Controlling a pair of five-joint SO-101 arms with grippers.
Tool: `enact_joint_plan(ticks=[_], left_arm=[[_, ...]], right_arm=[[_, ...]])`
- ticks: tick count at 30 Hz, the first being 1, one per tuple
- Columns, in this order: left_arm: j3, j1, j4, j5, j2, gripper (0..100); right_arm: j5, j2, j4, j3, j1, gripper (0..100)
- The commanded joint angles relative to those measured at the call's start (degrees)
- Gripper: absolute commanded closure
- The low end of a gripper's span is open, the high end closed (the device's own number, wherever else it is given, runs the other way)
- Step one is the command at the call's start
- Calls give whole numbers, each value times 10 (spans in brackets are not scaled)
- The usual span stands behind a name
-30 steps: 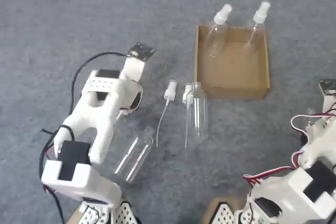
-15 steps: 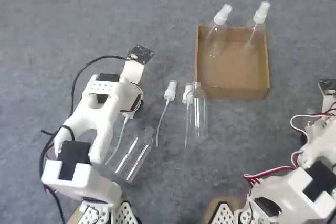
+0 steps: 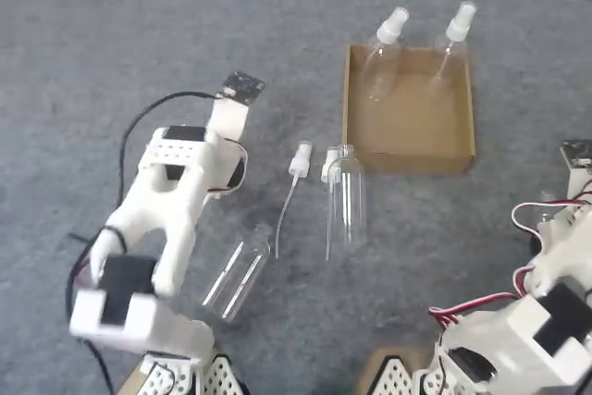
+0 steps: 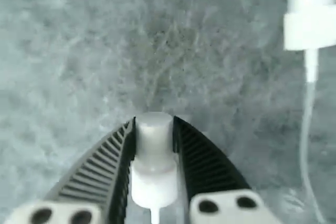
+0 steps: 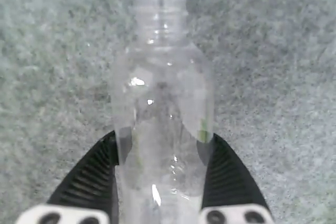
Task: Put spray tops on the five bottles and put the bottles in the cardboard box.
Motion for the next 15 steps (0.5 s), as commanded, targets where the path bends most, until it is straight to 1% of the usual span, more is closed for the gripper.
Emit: enact_joint_plan(ticks=[1, 4, 8, 11, 15], left_arm=[[18, 2, 46, 47, -149, 987], [61, 8, 50, 59, -218, 986], [131, 17, 33, 57, -279, 986], [175, 15, -1, 58, -299, 985], [216, 12, -35, 58, -309, 985]], right_arm=[[6, -16, -5, -22, -7, 858], [3, -16, -4, -28, -11, 801], [-28, -16, 5, -43, -29, 728], [-33, -10, 69, -98, -58, 701], [-73, -9, 138, -205, -83, 702]])
